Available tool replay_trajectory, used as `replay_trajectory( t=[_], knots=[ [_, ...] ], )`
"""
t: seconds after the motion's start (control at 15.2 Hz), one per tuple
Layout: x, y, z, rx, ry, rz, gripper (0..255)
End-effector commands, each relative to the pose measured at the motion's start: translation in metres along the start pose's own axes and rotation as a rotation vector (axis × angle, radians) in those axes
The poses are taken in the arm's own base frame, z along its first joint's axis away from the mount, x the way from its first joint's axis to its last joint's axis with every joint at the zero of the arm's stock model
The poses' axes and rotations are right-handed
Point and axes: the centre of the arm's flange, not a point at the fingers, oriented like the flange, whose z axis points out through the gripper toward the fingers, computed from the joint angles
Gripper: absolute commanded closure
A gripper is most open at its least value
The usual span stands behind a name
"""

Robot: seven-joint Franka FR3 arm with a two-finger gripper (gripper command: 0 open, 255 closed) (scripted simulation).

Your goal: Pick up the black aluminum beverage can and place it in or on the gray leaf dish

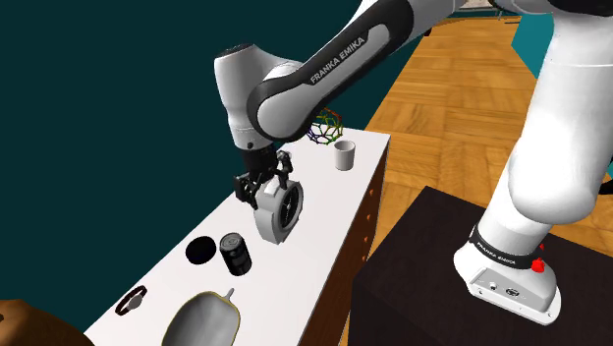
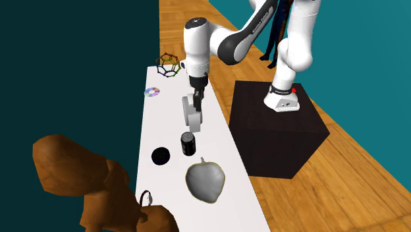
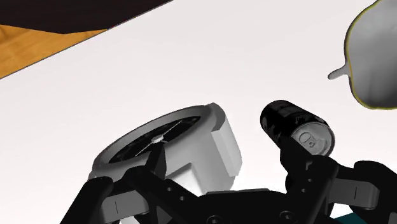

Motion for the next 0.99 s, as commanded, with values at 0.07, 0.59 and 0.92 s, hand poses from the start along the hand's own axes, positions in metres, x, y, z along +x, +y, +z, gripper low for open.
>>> replay_trajectory(
  t=[0.07,0.59,0.92],
  knots=[
    [0.016,-0.033,0.022,0.001,-0.001,0.008,0],
    [0.057,-0.113,0.079,0.001,-0.005,0.025,0],
    [0.060,-0.119,0.104,0.001,-0.006,0.026,0]
  ],
)
